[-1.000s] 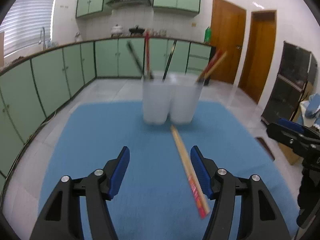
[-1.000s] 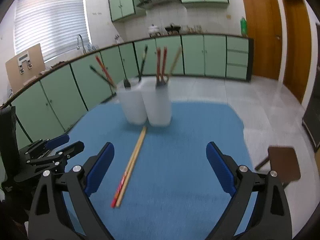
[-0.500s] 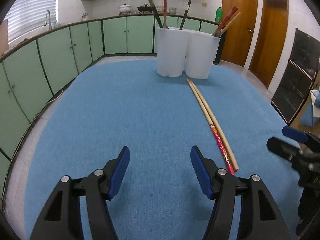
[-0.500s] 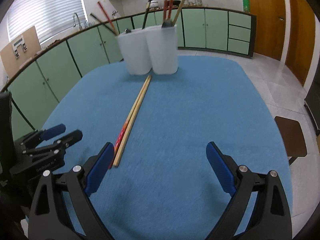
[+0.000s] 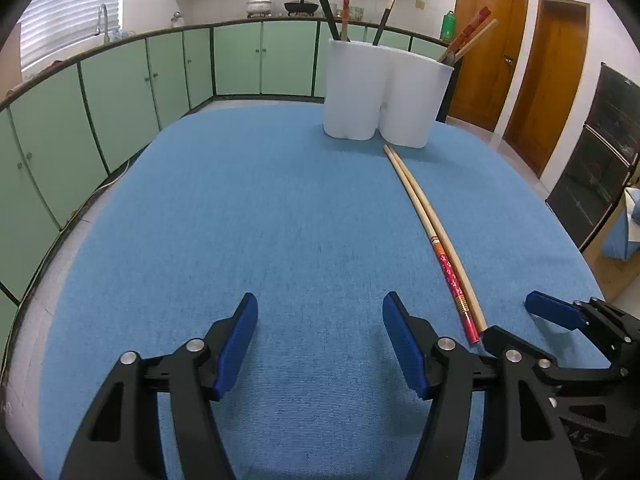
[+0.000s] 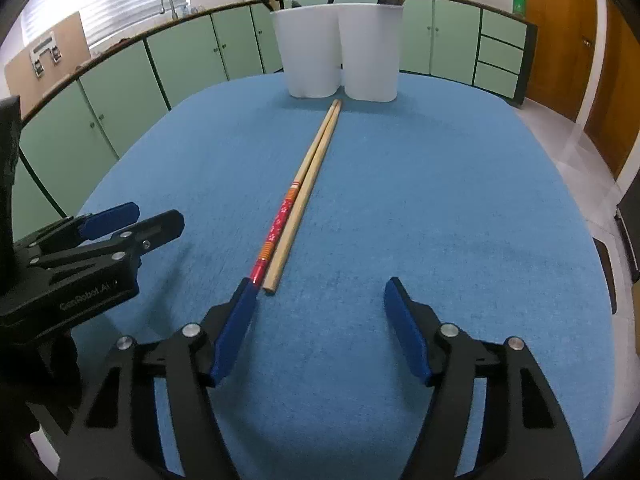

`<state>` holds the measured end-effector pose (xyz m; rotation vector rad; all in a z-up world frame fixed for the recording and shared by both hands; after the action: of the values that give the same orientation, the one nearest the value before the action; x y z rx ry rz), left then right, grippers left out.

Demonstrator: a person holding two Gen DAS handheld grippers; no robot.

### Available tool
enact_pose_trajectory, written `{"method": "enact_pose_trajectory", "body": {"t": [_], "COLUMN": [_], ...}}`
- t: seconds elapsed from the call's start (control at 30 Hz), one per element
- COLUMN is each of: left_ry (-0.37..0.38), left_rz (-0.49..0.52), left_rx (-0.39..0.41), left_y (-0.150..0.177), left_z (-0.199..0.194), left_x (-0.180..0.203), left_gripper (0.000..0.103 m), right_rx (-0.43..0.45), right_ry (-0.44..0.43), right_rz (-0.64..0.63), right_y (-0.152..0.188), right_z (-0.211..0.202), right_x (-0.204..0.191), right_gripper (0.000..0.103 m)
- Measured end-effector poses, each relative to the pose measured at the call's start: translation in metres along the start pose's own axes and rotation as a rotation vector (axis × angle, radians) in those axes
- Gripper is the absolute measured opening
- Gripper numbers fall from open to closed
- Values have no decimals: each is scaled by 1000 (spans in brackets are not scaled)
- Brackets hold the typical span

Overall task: Organize utensils
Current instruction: 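Move both open tools back down toward the last two chopsticks, then grasp the plain wooden chopstick with the right tool while the left grasps the red chopstick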

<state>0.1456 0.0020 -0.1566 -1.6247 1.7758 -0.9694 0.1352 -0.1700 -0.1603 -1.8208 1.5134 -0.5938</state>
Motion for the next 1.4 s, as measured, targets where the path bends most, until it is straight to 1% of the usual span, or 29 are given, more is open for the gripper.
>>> {"method": "enact_pose_trajectory", "body": {"t": [0.13, 0.17, 0.23, 0.27, 0.3, 0.37, 0.43, 0.5, 0.63, 0.73, 0.8, 0.87, 1.0, 1.1, 1.2, 1.4], "left_ry": [3, 4, 3, 3, 3, 3, 0, 0, -3, -7, -7, -10, -12, -5, 18, 69], "left_rz": [8, 7, 1, -3, -6, -7, -4, 1, 6, 9, 12, 16, 33, 32, 26, 48], "left_rx": [-5, -6, -7, -8, -9, -12, -16, -14, -10, -17, -16, -15, -14, -8, 0, 8], "left_y": [0, 0, 1, 1, 1, 1, 2, 2, 2, 3, 3, 3, 3, 2, 2, 5], "left_z": [0, 0, 0, 0, 0, 1, 2, 1, 0, 1, 1, 1, 0, -2, -6, -10], "left_x": [1, 1, -1, -1, -2, -2, -2, -1, 0, 1, 1, 2, 6, 9, 17, 42], "left_gripper": [64, 64, 64, 64, 64, 64, 64, 64, 65, 65, 65, 65, 65, 65, 65, 65], "right_rx": [-6, -5, -4, -4, -4, -3, 2, 4, 7, 3, -4, -5, 7, 20, 20, 22], "right_ry": [29, 50, 97, 108, 100, 53, 19, 7, -9, -8, -24, -28, -42, -20, 8, 44], "right_rz": [-18, -22, -31, -26, -15, 20, 32, 28, 26, 14, 12, 12, 41, 68, 92, 115], "right_y": [-1, -2, -2, -1, -1, 1, 1, 2, -1, -4, -6, -6, -4, -1, 4, 9], "right_z": [3, 3, 1, 0, -2, -6, -8, -6, 0, 6, 9, 9, 3, -4, -10, -17], "right_x": [-2, 0, 3, 6, 9, 13, 14, 12, 8, 5, 4, 3, 9, 18, 29, 48], "right_gripper": [60, 58, 58, 58, 58, 57, 53, 47, 39, 31, 11, 6, 6, 6, 6, 6]}}
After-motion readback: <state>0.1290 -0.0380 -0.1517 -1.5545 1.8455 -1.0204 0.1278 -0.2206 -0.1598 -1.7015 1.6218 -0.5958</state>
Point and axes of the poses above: each gripper's, at about its wrist camera, not at the fingertips, and z roughly the way its jaws point, x to its right, y to its underside, the point moved 1 cm from there along z, roughly the way its jaws point, and after that the axes turned 11 degrees about x, right-handed, at the moved point
